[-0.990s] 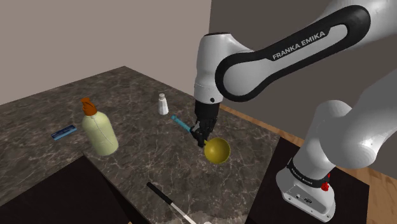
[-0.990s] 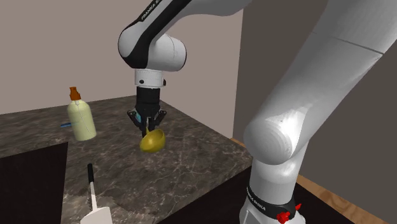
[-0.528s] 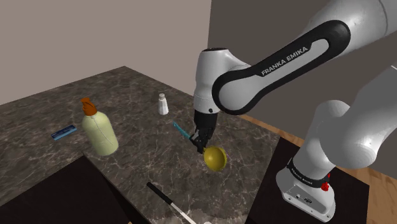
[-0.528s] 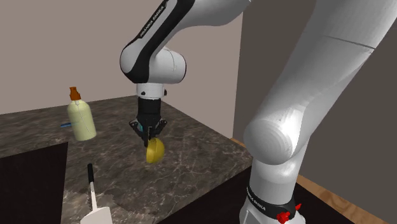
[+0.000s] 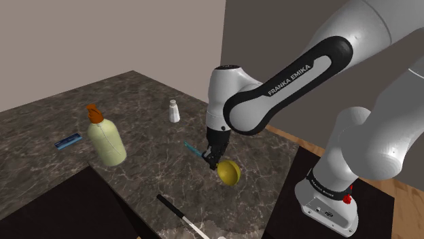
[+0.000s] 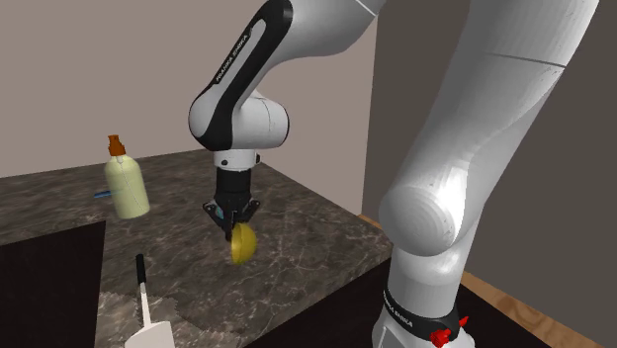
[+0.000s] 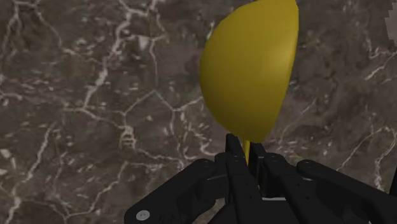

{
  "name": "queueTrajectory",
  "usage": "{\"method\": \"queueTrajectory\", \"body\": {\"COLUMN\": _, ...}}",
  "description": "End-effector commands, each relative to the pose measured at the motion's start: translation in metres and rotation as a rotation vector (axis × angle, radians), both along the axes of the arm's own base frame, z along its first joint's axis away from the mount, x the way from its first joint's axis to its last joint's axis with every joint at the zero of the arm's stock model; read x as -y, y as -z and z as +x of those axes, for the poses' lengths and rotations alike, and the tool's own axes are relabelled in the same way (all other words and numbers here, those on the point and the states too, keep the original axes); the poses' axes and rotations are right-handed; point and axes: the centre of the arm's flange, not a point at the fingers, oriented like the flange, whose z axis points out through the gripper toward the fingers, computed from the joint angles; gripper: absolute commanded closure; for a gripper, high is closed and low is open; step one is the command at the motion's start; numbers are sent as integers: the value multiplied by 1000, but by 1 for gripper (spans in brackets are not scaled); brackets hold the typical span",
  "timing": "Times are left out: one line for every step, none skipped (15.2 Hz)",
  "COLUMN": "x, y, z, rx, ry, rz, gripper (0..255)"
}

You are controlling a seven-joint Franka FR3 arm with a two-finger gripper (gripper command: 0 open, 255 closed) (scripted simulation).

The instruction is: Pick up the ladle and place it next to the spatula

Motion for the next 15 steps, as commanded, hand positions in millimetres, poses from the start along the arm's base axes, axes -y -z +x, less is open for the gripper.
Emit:
{"method": "queueTrajectory", "body": {"x": 0, "y": 4, "z": -2, "rx": -4, "ry": -2, "rz": -3, "gripper": 255}}
{"method": "queueTrajectory", "body": {"x": 0, "y": 4, "z": -2, "rx": -4, "ry": -2, "rz": -3, "gripper": 255}}
{"method": "queueTrajectory", "body": {"x": 0, "y": 4, "z": -2, "rx": -4, "ry": -2, "rz": -3, "gripper": 255}}
{"method": "queueTrajectory", "body": {"x": 0, "y": 4, "z": -2, "rx": -4, "ry": -2, "rz": -3, "gripper": 255}}
{"method": "queueTrajectory", "body": {"x": 0, "y": 4, "z": -2, "rx": -4, "ry": -2, "rz": -3, "gripper": 255}}
{"method": "queueTrajectory", "body": {"x": 0, "y": 4, "z": -2, "rx": -4, "ry": -2, "rz": -3, "gripper": 255}}
{"method": "queueTrajectory", "body": {"x": 0, "y": 4, "z": -2, "rx": -4, "ry": -2, "rz": -3, "gripper": 0}}
{"method": "queueTrajectory", "body": {"x": 0, "y": 4, "z": -2, "rx": -4, "ry": -2, "rz": -3, "gripper": 0}}
{"method": "queueTrajectory", "body": {"x": 0, "y": 4, "z": -2, "rx": -4, "ry": -2, "rz": -3, "gripper": 0}}
{"method": "queueTrajectory", "body": {"x": 0, "y": 4, "z": -2, "rx": -4, "ry": -2, "rz": -3, "gripper": 0}}
{"method": "queueTrajectory", "body": {"x": 0, "y": 4, "z": -2, "rx": -4, "ry": -2, "rz": -3, "gripper": 0}}
{"method": "queueTrajectory", "body": {"x": 0, "y": 4, "z": -2, "rx": -4, "ry": -2, "rz": -3, "gripper": 0}}
{"method": "queueTrajectory", "body": {"x": 2, "y": -9, "z": -1, "rx": -4, "ry": -2, "rz": -3, "gripper": 0}}
{"method": "queueTrajectory", "body": {"x": 4, "y": -22, "z": 1, "rx": -4, "ry": -2, "rz": -3, "gripper": 0}}
{"method": "queueTrajectory", "body": {"x": 6, "y": -35, "z": 2, "rx": -4, "ry": -2, "rz": -3, "gripper": 0}}
